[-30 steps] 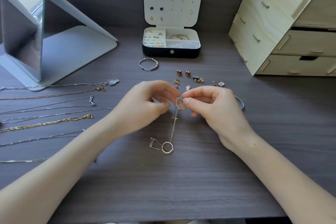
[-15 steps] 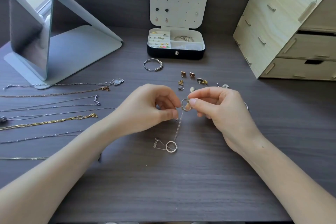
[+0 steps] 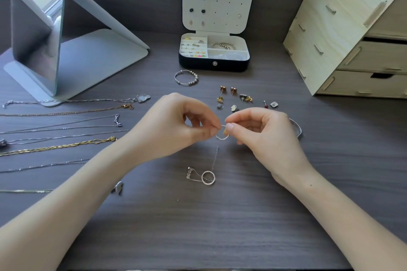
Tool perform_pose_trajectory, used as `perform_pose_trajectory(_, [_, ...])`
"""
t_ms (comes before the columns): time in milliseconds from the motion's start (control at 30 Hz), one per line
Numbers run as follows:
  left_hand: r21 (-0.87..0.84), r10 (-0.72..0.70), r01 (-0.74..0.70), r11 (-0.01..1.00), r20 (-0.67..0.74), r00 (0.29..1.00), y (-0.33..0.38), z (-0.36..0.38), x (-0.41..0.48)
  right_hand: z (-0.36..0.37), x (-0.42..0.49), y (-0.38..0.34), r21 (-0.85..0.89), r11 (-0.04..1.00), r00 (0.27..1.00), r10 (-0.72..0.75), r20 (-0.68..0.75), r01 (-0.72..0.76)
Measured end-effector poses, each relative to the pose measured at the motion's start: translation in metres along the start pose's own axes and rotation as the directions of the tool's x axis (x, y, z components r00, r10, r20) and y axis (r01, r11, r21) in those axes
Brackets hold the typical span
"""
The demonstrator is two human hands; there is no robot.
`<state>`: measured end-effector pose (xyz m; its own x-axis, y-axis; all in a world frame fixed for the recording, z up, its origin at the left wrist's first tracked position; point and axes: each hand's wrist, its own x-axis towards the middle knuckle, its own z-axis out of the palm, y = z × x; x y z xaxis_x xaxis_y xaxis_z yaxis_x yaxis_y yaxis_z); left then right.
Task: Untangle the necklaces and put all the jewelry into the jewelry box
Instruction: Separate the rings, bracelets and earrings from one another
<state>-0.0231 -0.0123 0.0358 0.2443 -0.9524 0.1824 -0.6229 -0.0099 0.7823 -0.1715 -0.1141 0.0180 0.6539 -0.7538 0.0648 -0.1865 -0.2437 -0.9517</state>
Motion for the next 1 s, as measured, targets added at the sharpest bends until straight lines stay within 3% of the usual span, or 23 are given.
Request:
perform_pose_trajectory(133, [-0.071,0.040,-0.042,0.997,-0.036,0.999,0.005,0.006,0.001,0.001,-0.001,0.001,0.021,1.000,0.999,0.007,0.033,-0.007])
perform_pose_trajectory(433, [-0.306,-0.113,0.096,0.947,-0.041,0.993,0.007,0.007,0.005,0.002,-0.001,-0.002,0.038,0.999,0.999,0.005,0.033,-0.006])
perform_pose_trajectory(800, [-0.297,-0.044,0.051,0.954,0.028,0.999,0.007,0.010,0.004,0.001,-0.001,0.000,0.032,0.999,0.998,0.000,0.056,-0.002])
perform_pose_trajectory(1000, [-0.215,-0.004,0.001,0.977,-0.012,1.000,0.007,0.012,0.005,0.001,-0.001,-0.002,0.036,0.999,0.998,0.008,0.056,-0.010])
